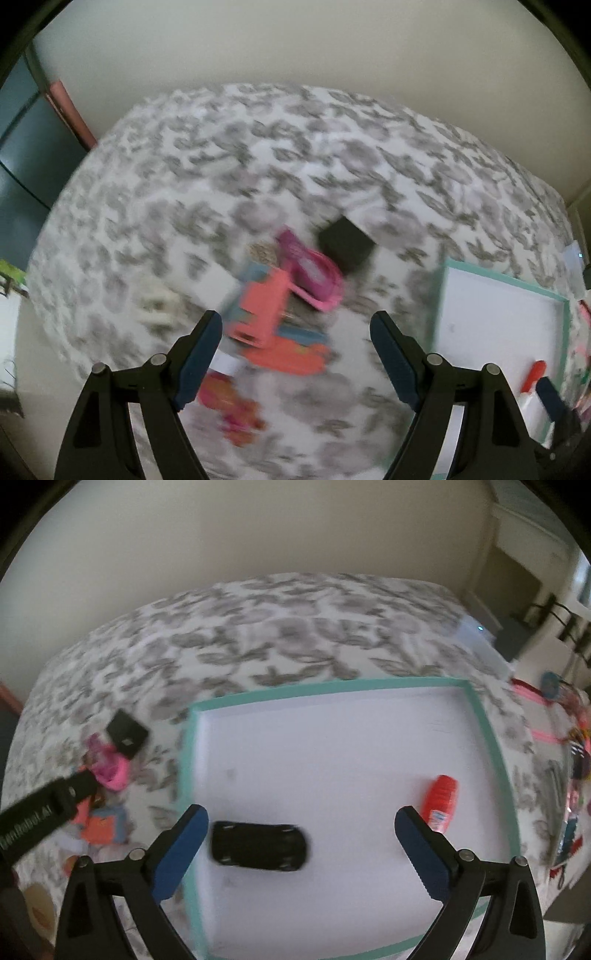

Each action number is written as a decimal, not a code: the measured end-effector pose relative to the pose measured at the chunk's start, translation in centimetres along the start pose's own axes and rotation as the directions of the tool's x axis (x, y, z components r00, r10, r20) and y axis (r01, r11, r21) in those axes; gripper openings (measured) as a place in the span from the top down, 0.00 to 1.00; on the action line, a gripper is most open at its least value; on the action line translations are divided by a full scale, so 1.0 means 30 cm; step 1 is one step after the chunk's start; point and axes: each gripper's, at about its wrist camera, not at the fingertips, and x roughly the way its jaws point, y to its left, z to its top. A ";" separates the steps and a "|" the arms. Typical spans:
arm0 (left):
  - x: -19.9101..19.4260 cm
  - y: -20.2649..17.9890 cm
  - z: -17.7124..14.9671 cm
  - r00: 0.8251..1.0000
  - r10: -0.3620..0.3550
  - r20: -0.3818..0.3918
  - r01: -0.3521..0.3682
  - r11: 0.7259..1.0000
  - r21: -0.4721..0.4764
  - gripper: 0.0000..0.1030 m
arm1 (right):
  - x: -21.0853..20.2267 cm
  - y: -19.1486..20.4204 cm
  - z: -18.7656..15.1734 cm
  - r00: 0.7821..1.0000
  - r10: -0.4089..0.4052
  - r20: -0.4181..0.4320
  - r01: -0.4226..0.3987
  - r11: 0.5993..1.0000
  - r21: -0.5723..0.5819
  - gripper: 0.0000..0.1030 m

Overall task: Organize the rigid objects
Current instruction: 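Move both tools back toward the pile of toys, then grasp the white hair clip with the left tool while the right tool grasps the pink puppy figure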

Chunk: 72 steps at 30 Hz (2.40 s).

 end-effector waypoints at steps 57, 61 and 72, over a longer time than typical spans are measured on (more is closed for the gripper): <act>0.283 0.693 -0.108 0.995 -0.055 -0.083 0.032 0.965 -0.258 0.19 | 0.183 0.662 -0.291 0.955 0.121 -0.271 -0.246 0.836 -0.491 0.23; 0.286 0.677 -0.057 0.997 -0.062 -0.055 0.047 0.969 -0.243 0.19 | 0.197 0.590 -0.240 0.951 0.137 -0.278 -0.254 0.859 -0.445 0.29; 0.328 0.563 -0.012 0.996 -0.072 -0.051 0.062 0.983 -0.175 0.20 | 0.212 0.564 -0.187 0.946 0.150 -0.286 -0.267 0.862 -0.431 0.36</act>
